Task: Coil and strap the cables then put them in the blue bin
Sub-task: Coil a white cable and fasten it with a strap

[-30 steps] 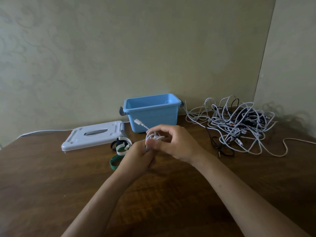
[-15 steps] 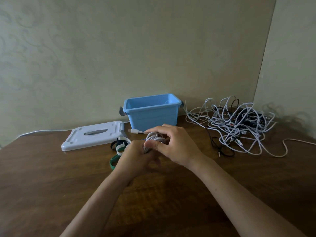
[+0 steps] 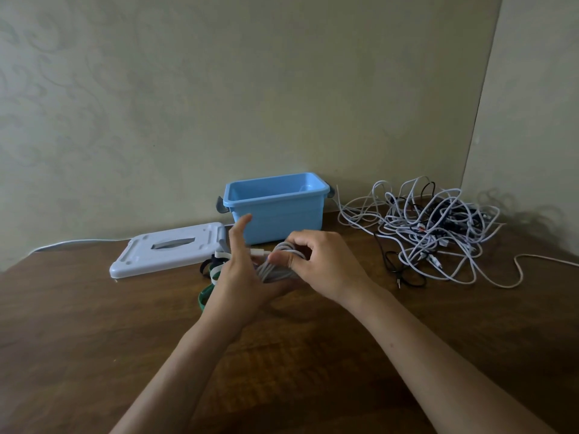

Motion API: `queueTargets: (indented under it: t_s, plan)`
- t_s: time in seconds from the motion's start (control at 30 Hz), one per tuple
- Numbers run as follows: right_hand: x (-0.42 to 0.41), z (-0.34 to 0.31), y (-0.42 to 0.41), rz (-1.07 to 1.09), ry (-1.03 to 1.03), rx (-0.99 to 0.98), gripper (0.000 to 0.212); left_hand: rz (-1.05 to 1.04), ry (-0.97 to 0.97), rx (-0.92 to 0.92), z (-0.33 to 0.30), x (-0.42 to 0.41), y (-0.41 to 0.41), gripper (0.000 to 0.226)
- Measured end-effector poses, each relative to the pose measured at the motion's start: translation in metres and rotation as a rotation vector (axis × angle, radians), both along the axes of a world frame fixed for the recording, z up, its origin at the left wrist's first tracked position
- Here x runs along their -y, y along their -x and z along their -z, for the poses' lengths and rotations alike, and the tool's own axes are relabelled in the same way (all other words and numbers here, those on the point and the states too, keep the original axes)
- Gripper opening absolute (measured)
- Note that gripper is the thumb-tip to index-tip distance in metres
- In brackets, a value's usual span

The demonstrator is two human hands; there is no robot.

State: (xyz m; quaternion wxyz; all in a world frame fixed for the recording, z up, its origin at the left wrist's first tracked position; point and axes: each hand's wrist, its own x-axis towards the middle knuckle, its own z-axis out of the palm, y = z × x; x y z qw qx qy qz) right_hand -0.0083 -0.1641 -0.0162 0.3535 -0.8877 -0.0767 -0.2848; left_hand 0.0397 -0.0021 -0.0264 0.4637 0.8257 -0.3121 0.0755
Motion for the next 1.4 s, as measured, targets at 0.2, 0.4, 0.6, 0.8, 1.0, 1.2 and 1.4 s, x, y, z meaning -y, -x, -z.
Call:
queueTargets:
  t_s: [0.2, 0.4, 0.6, 0.8, 1.0, 1.2, 1.4]
  plan:
    - [0.004, -0.002, 0.002, -0.008, -0.027, -0.091, 0.041, -0.028, -0.215, 0.296, 0.001, 0.001, 0.0, 0.043]
    - [0.001, -0.001, 0.002, 0.0, -0.002, -0.096, 0.043, -0.01, -0.358, 0.312, -0.004, -0.002, 0.001, 0.029]
    - [-0.008, 0.0, 0.004, -0.086, -0.016, -0.064, 0.03, 0.024, -0.293, 0.135, -0.007, -0.003, 0.003, 0.024]
    - [-0.008, 0.003, 0.0, -0.057, -0.103, 0.002, 0.024, 0.126, -0.274, 0.034, -0.016, -0.001, 0.011, 0.015]
    - [-0.007, 0.007, -0.005, 0.017, -0.227, -0.021, 0.023, 0.025, -0.381, 0.175, -0.011, 0.001, 0.009, 0.03]
    - [-0.006, 0.009, -0.006, -0.001, -0.182, -0.071, 0.025, -0.004, -0.591, 0.333, -0.01, -0.007, 0.006, 0.027]
    - [-0.006, 0.008, -0.003, -0.073, -0.196, -0.118, 0.056, -0.065, -0.583, 0.255, -0.019, -0.022, -0.01, 0.008]
